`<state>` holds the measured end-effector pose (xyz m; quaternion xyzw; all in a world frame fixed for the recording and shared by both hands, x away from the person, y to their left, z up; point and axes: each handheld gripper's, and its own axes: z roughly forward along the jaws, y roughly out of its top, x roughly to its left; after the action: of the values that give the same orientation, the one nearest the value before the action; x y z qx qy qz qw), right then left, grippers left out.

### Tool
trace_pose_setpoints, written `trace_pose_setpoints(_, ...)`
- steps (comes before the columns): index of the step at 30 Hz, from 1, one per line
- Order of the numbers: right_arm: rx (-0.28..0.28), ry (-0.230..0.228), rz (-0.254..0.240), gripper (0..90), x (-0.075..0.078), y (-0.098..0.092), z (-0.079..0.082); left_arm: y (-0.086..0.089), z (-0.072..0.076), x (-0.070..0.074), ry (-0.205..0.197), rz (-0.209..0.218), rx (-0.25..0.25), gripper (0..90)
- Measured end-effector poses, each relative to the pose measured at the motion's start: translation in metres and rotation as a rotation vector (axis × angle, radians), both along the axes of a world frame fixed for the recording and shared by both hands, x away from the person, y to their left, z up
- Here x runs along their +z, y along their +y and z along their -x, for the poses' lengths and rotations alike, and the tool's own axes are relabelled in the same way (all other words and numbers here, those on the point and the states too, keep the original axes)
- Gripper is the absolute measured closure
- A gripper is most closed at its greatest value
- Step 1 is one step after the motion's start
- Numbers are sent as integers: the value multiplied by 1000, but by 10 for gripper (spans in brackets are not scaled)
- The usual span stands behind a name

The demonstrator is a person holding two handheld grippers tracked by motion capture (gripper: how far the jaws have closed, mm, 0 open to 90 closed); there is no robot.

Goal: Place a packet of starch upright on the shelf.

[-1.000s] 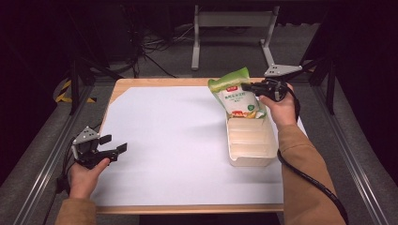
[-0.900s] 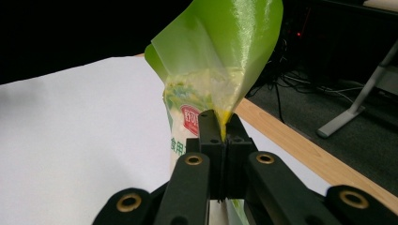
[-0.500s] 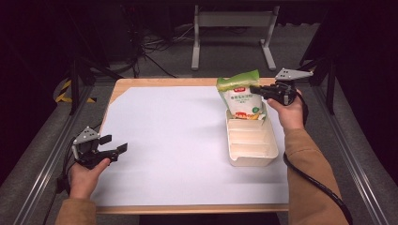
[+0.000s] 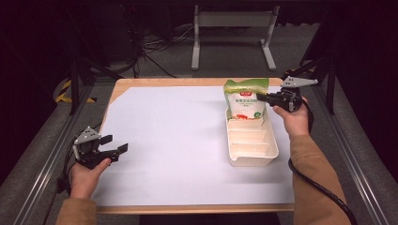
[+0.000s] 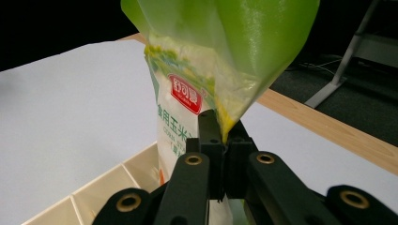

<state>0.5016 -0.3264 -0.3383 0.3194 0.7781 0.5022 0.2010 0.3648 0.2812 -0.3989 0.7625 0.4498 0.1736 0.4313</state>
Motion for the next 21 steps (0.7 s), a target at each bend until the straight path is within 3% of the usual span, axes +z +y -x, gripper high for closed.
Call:
trace_pose_setpoints(17,-57,64,29,880,-11,-13,8,0,-1,-1,4,0,3,247)
trace_pose_setpoints(19,-66,73,40,852,-9,-12,9,0,-1,-2,5,0,1,247)
trace_pose_setpoints(21,-76,85,19,770,-8,-12,10,0,-1,-2,5,2,1,247)
